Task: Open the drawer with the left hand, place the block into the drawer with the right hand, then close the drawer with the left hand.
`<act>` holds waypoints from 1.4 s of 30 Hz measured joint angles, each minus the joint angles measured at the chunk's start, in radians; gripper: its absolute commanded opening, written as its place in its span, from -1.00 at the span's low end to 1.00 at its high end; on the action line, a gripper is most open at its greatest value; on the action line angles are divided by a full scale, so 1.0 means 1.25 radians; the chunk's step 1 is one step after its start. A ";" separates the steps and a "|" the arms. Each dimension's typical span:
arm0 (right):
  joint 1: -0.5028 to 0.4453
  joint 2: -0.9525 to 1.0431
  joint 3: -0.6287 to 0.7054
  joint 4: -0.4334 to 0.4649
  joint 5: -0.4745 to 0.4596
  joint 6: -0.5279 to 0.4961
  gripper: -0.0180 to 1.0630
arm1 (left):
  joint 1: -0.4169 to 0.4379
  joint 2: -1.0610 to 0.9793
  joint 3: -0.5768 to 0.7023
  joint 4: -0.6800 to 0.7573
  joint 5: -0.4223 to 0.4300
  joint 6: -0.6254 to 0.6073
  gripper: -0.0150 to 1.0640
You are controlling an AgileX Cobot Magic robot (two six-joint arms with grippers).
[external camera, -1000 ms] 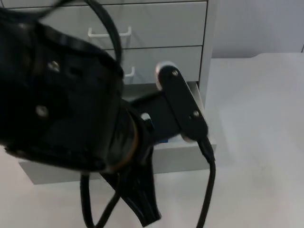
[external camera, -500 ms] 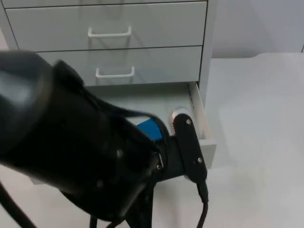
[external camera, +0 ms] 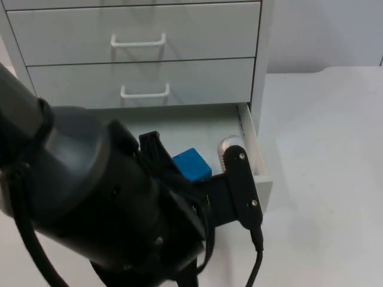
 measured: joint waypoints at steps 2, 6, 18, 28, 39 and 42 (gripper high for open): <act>0.000 0.000 0.000 0.000 0.000 0.000 0.48 | 0.000 0.011 0.001 0.037 0.002 -0.033 -0.98; 0.000 0.000 0.000 0.000 0.000 0.000 0.48 | 0.000 0.023 0.003 0.073 0.006 -0.071 -0.98; 0.000 0.000 0.000 0.000 -0.005 0.000 0.48 | 0.099 0.029 0.003 0.099 0.056 -0.126 -0.98; 0.000 0.000 0.000 0.000 -0.015 0.000 0.48 | 0.186 0.029 -0.046 0.099 0.027 -0.128 -0.98; 0.000 0.000 0.004 0.000 -0.039 0.000 0.48 | 0.273 0.037 -0.127 0.099 -0.047 -0.128 -0.98; 0.000 0.000 0.014 0.000 -0.046 0.000 0.48 | 0.278 0.052 -0.133 0.099 -0.049 -0.128 -0.98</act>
